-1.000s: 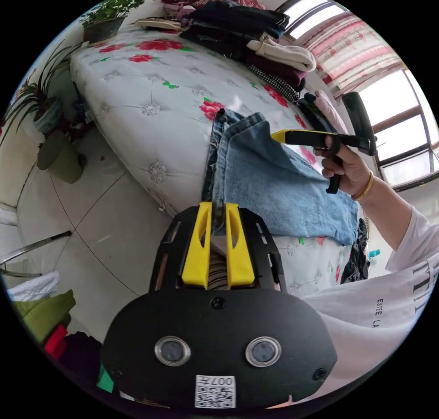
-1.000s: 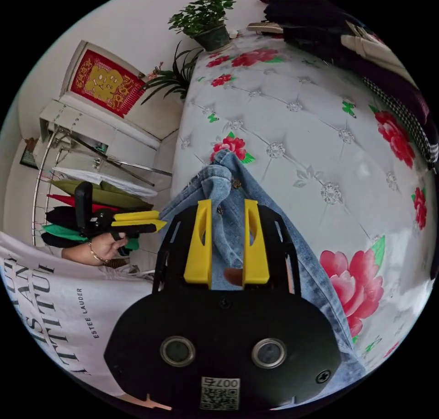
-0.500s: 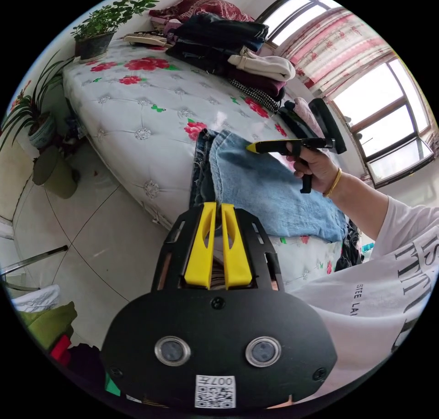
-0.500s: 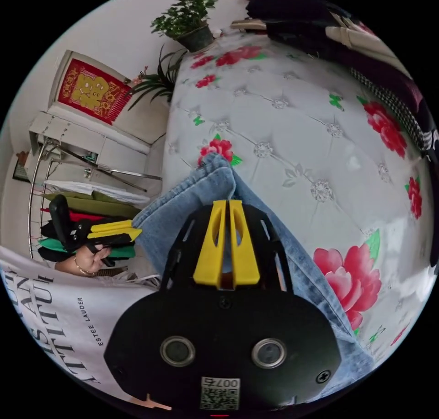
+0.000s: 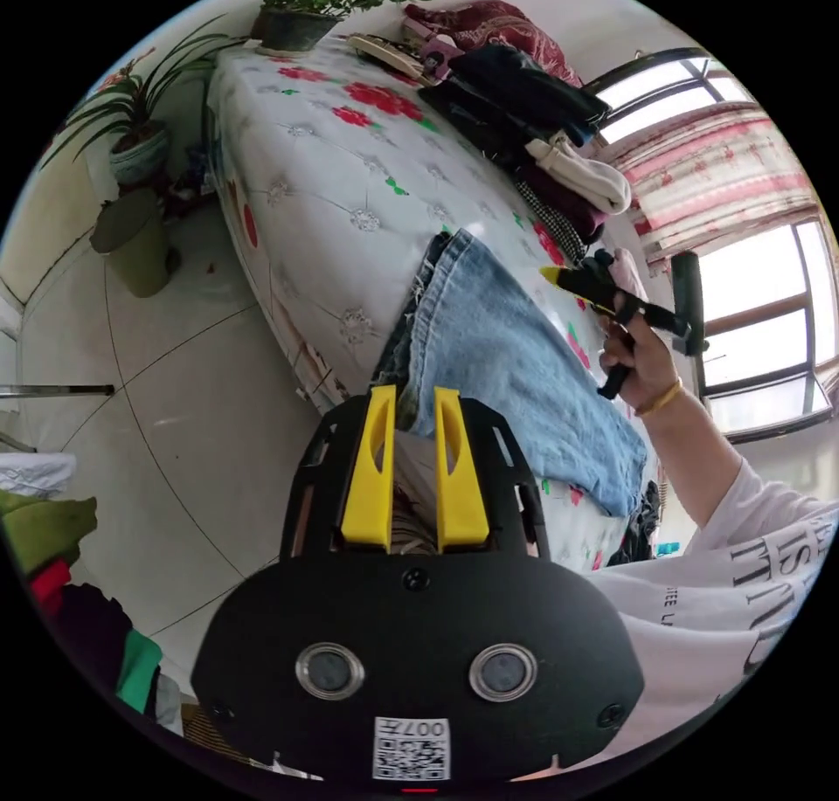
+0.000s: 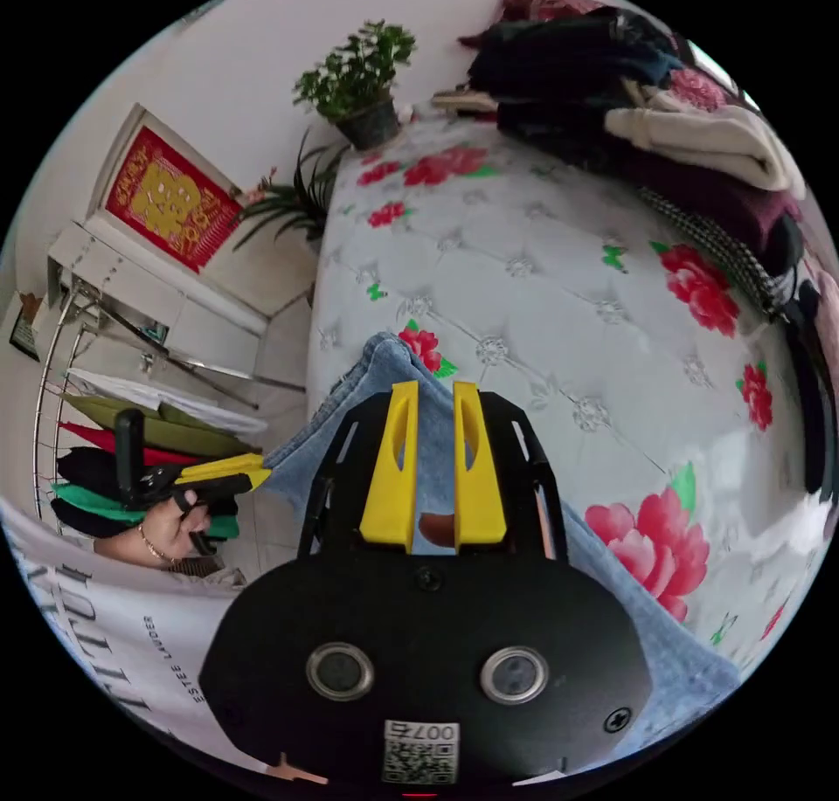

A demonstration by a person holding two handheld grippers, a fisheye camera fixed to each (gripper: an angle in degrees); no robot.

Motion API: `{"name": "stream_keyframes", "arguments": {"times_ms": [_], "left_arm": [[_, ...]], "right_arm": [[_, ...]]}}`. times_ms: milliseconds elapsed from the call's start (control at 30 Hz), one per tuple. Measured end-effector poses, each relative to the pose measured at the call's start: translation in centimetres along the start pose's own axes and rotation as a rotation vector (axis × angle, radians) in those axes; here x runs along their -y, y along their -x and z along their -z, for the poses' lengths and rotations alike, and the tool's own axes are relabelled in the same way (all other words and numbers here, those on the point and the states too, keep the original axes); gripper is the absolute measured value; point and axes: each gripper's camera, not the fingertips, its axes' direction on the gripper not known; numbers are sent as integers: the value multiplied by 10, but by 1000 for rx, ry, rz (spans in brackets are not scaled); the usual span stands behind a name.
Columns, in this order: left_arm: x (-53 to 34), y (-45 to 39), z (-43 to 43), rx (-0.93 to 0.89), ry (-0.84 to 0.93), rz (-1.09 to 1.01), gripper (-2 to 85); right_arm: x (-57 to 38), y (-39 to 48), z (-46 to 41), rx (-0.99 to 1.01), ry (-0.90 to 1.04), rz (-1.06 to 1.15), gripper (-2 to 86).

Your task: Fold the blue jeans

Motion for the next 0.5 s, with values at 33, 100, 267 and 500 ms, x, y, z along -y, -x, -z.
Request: {"name": "stream_keyframes", "arguments": {"times_ms": [33,100,267,500], "left_arm": [[-2,7,2,-6,8,3,88],[-6,20,2,-49,18,19,111],[-9,48,-16,-227,21,134,140],[15,59,-39,-206,32,320,102]], "right_arm": [[-21,-3,20,-3,-35,-15,36],[-61,-11,45,-26,-65,-53,36],[-201,-31,86,-174,-10,-287,31],[-329,-27,109,-455,-64,-561,25]]}}
